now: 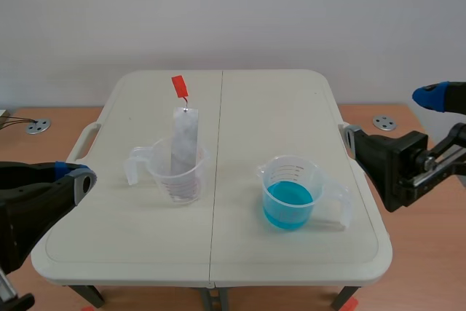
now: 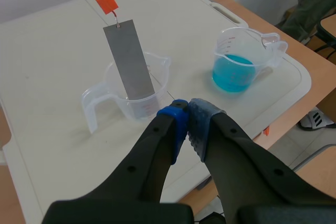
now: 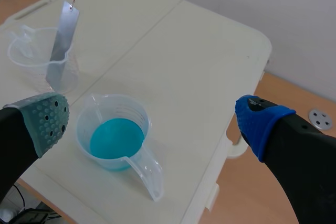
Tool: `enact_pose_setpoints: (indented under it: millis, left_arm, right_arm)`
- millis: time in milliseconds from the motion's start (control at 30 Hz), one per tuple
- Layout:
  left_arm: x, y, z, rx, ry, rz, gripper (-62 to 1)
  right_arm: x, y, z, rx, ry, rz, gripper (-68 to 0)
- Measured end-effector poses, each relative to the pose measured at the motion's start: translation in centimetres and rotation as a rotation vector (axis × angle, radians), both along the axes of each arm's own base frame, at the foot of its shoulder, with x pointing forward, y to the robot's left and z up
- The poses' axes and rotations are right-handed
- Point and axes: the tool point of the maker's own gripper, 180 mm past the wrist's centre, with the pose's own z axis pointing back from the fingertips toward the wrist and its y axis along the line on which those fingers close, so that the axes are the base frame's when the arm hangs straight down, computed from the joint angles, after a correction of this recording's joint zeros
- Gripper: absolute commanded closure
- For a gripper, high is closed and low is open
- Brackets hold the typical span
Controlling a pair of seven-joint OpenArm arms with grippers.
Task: Hold the metal plate by the orange handle, dip it into the blue solution, take it out and point at it, then put the plate back in the beaker on the left.
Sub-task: 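Lift the metal plate out of the left beaker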
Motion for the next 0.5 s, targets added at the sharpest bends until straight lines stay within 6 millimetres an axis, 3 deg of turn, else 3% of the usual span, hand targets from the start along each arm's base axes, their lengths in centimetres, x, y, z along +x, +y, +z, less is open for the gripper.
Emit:
enact_pose_setpoints:
  millis: [100,267,500]
  left_arm:
    - [-0.8,0.1,-0.6,-0.001,0.031,0.003,-3.1]
    - [-4.2,0.1,-3.0,0.001,0.165,0.004,-3.1]
    - [-8.0,2.0,-5.0,0.052,0.302,0.037,-3.1]
  right_arm:
    - [0.6,1.2,0.7,0.031,-0.015,0.028,-66.3]
    - [1.9,2.5,1.1,0.055,-0.02,0.047,-66.3]
    - [3.9,3.7,-0.1,0.107,0.018,0.034,-66.3]
